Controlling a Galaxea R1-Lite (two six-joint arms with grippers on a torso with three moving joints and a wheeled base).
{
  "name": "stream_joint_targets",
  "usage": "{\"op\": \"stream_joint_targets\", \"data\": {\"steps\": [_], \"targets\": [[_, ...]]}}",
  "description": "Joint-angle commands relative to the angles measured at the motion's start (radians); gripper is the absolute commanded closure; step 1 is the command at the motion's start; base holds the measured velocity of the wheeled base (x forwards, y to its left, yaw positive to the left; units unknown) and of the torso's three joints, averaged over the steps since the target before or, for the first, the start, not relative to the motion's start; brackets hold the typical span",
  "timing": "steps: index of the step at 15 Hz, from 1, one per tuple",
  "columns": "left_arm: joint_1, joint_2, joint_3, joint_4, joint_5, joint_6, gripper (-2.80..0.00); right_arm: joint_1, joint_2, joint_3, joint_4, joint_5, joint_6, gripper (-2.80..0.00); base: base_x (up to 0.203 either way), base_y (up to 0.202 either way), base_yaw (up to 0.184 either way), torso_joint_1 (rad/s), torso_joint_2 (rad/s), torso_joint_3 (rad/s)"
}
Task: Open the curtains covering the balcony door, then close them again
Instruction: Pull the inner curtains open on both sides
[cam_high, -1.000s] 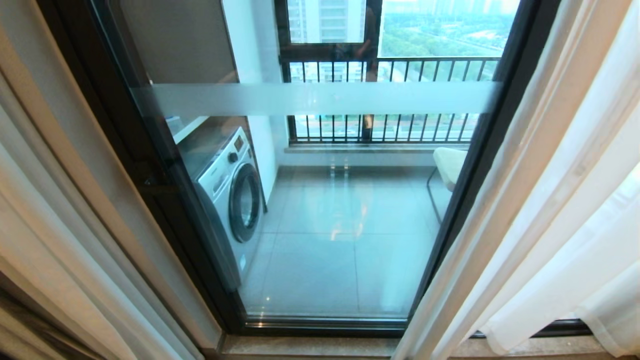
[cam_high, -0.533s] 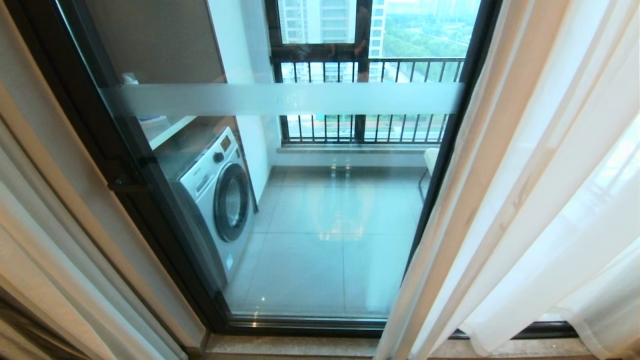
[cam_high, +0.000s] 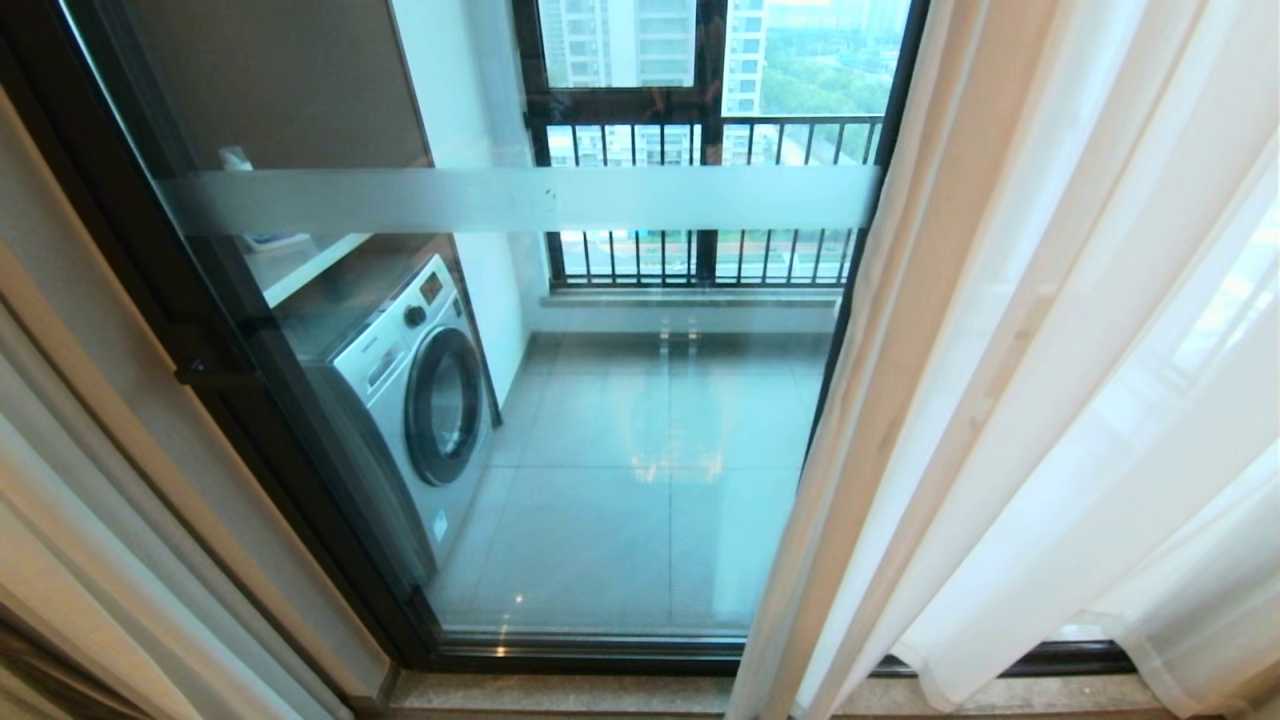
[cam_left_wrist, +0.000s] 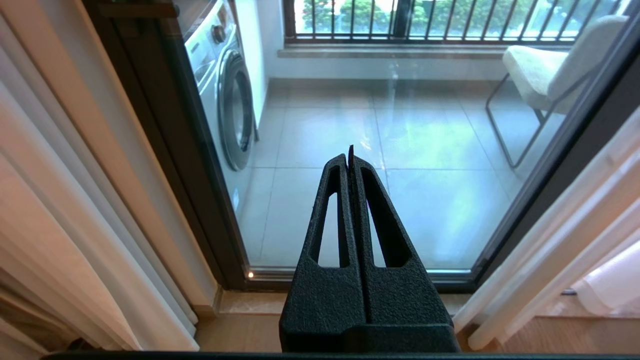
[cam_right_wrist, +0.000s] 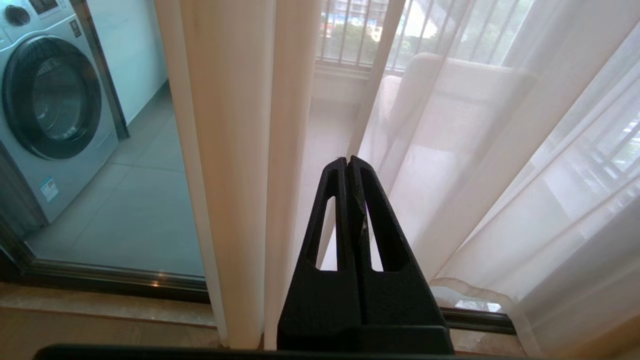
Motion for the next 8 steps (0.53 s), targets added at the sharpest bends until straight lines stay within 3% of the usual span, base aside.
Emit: {"op": "stream_joint_targets", "data": {"steps": [1,8], "targets": [[0.000,0.000,0.000,0.001,0.000,-0.002,0.00,0.000,0.000,0.000,-0.001,0.001,0.000,0.00,0.000,0.000,0.000,0.000,0.00,0.000],[0.000,0.000,0.000,0.001,0.000,-0.005,0.00,0.000,0.000,0.000,-0.001,0.001,-0.002,0.00,0.000,0.000,0.000,0.000,0.00,0.000]]}}
